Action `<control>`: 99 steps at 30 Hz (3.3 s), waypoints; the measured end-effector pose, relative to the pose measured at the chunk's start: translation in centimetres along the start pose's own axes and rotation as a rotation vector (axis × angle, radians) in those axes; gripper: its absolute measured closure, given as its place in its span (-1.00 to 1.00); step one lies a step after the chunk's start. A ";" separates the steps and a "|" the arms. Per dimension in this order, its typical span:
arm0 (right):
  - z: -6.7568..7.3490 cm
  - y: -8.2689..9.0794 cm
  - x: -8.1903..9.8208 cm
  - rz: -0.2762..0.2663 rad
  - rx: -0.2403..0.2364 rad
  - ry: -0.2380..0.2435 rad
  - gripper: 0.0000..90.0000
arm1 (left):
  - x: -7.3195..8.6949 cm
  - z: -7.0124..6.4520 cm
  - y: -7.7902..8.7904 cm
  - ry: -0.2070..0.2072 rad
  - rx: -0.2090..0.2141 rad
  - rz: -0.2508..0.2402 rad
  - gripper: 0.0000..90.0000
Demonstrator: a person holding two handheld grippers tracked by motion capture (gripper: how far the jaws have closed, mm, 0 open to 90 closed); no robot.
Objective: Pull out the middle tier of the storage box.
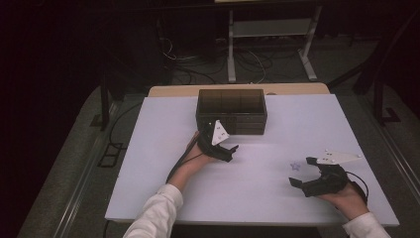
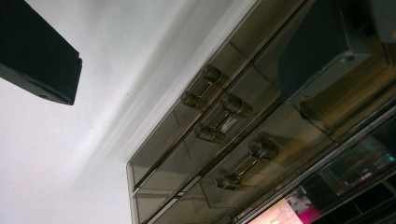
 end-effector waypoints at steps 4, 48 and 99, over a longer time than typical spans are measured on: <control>0.0 0.0 0.0 -0.001 0.000 0.001 -1.00 | -0.1 -0.2 0.0 -0.022 -0.011 -0.005 -1.00; 0.0 0.1 0.0 0.000 0.000 0.003 -1.00 | -0.1 -1.2 0.2 -0.254 -0.097 0.006 -1.00; 0.0 0.1 0.0 -0.001 0.000 0.005 -1.00 | -0.2 -2.6 0.4 -0.594 -0.254 -0.011 -0.89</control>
Point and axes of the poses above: each handheld gripper's, and its own axes: y roughly backward along the jaws, x roughly out of its underside, z roughly to its left, the point moved 2 cm from there along -y, roughly forward along the jaws, and after that the axes turned 8 degrees about -x, right-handed, at the moved point
